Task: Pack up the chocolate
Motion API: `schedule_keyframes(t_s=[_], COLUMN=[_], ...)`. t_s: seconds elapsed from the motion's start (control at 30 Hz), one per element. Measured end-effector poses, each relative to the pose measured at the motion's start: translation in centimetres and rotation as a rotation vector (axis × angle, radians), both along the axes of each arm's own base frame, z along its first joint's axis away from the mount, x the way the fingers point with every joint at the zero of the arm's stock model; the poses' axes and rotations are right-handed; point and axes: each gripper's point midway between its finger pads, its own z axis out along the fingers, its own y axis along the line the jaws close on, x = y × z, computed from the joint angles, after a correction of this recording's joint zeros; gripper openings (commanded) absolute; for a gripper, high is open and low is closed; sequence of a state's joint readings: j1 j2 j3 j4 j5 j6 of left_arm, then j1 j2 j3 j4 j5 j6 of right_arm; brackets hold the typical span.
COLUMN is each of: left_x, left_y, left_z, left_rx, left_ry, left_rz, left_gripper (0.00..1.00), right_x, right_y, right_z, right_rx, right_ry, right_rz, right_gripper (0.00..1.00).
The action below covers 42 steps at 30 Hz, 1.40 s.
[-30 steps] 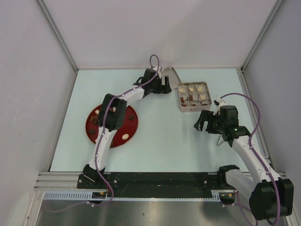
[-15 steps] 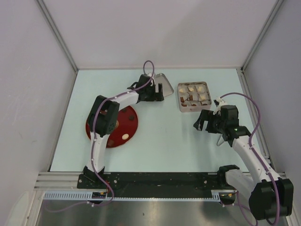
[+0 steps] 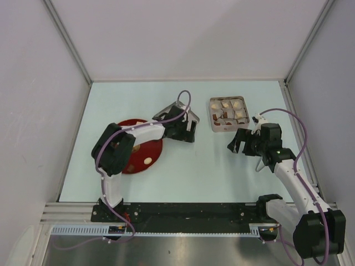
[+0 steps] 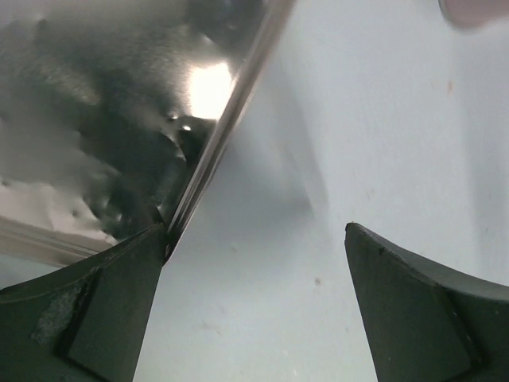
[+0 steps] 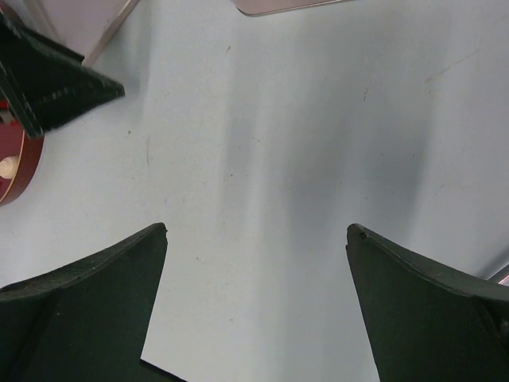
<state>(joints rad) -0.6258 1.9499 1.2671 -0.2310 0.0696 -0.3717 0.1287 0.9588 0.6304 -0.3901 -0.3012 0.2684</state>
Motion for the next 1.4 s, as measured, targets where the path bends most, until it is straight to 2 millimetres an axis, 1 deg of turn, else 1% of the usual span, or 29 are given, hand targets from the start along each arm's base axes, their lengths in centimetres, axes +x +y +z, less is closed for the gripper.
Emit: schedule_keyframes(t_s=[0.07,0.17,0.4,0.47,0.57,0.63,0.7,0.77,0.87,0.9,0.97,1.07,1.13,1.17,1.2,1.27,1.3,1.37,1.4], left_x=[-2.4,-5.4,-11.6,-13.1,-15.1,-16.5,-17.4,-17.8,-17.4,-17.2,-16.6,-15.8,-15.4,-15.2,-15.1,-14.9,-14.9,-14.9,-14.9], left_y=[-0.6,-1.1,-2.2,-2.9,-3.6,-3.8,-3.8,-3.6,-3.3,-3.4,-3.6,-4.3,-4.8,-5.0,-5.1,-5.4,-5.5,-5.5,-5.4], left_z=[-0.1,-0.4,-0.7,-0.9,-0.9,-1.0,-1.1,-1.2,-1.3,-1.3,-1.4,-1.3,-1.3,-1.3,-1.3,-1.3,-1.3,-1.3,-1.4], left_rx=[0.033,0.068,0.15,0.172,0.203,0.234,0.261,0.282,0.325,0.332,0.355,0.369,0.375,0.377,0.379,0.381,0.381,0.383,0.385], left_ry=[0.009,0.021,0.043,0.042,0.043,0.046,0.048,0.048,0.041,0.036,0.023,0.007,-0.004,-0.007,-0.009,-0.012,-0.013,-0.016,-0.015], left_rz=[-0.05,-0.108,-0.239,-0.28,-0.338,-0.37,-0.389,-0.399,-0.402,-0.404,-0.409,-0.423,-0.431,-0.438,-0.443,-0.452,-0.454,-0.46,-0.463], left_gripper=[1.0,0.99,0.96,0.94,0.93,0.88,0.82,0.82,0.81,0.78,0.76,0.69,0.61,0.59,0.52,0.47,0.38,0.32,0.24], right_x=[0.0,0.0,0.0,0.0,0.0,0.0,0.0,0.0,0.0,0.0,0.0,-0.1,0.0,-0.1,-0.1,-0.1,-0.1,-0.2,-0.2], right_y=[0.0,0.0,0.1,0.1,0.1,0.1,0.1,0.0,0.0,0.0,0.0,0.0,0.0,0.0,0.0,0.0,-0.1,-0.1,-0.1], right_z=[0.0,0.0,0.0,0.0,0.0,0.0,0.0,0.1,0.2,0.3,0.5,0.6,0.6,0.7,0.8,0.9,1.0,1.1,1.1], right_rx=[0.0,0.0,0.002,0.002,0.003,0.003,0.003,0.003,0.003,0.004,0.004,0.004,0.004,0.003,0.004,0.005,0.006,0.009,0.01], right_ry=[0.0,0.0,0.0,0.0,0.0,0.0,0.0,-0.002,-0.008,-0.011,-0.017,-0.022,-0.025,-0.026,-0.029,-0.034,-0.037,-0.041,-0.044], right_rz=[0.0,0.001,0.003,0.003,0.002,0.002,0.002,0.002,0.002,0.002,0.001,0.001,-0.001,-0.001,-0.002,-0.004,-0.007,-0.009,-0.01], right_gripper=[1.0,1.0,1.0,1.0,0.99,0.99,0.99,0.99,0.99,0.99,0.99,0.99,0.99,0.99,0.99,0.99,0.99,0.99,0.99])
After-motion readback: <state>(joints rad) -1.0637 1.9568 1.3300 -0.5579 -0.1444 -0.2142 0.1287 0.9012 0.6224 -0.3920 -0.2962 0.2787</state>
